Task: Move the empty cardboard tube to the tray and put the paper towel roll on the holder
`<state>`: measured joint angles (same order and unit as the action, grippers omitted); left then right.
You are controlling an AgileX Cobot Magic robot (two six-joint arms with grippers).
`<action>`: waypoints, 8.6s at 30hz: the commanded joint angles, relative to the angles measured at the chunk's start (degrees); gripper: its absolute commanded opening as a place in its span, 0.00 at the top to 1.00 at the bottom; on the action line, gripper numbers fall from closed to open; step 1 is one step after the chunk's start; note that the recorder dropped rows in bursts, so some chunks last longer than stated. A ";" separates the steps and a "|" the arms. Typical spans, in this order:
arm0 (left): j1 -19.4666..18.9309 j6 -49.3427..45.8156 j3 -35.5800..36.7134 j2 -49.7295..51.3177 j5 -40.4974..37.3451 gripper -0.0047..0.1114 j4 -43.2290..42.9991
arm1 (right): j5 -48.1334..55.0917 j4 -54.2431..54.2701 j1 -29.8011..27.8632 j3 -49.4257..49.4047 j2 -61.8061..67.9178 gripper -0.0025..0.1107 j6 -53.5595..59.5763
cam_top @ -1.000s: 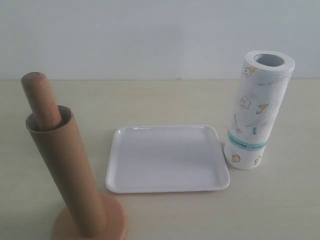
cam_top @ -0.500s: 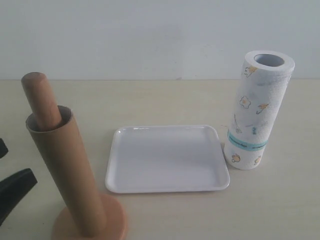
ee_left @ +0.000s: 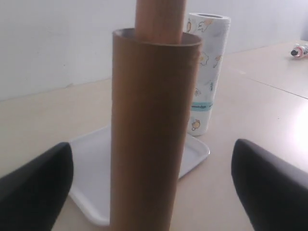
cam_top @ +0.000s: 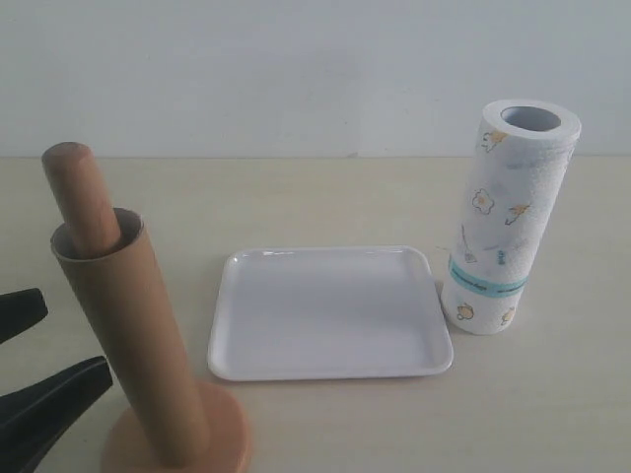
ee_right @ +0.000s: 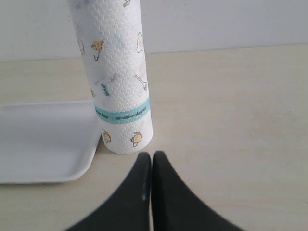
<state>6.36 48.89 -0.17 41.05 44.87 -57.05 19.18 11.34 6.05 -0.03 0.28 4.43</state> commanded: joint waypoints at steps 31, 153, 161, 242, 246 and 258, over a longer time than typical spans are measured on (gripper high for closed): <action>-0.11 -33.37 0.17 36.17 20.55 0.25 16.18 | -0.06 -0.22 -0.29 0.03 -0.28 0.98 0.41; -0.11 43.28 -56.22 1.50 -4.79 0.92 -42.32 | -0.06 -0.22 -0.29 0.03 -0.28 0.98 0.41; 0.15 47.80 -59.69 5.18 -1.78 0.92 -40.24 | -0.06 -0.22 -0.29 0.03 -0.28 0.98 0.41; 11.92 -100.22 -84.65 17.51 -85.67 0.92 74.56 | -0.06 -0.22 -0.29 0.03 -0.28 0.98 0.41; 16.31 -97.86 -84.55 21.44 -90.25 0.92 64.70 | -0.06 -0.22 -0.29 0.03 -0.28 0.98 0.41; 35.11 -79.14 -84.55 42.18 -85.22 0.92 39.58 | -0.06 -0.22 -0.29 0.03 -0.28 0.98 0.41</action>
<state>39.40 -32.18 -84.52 81.47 -43.22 -16.77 19.18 11.34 6.05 -0.03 0.28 4.43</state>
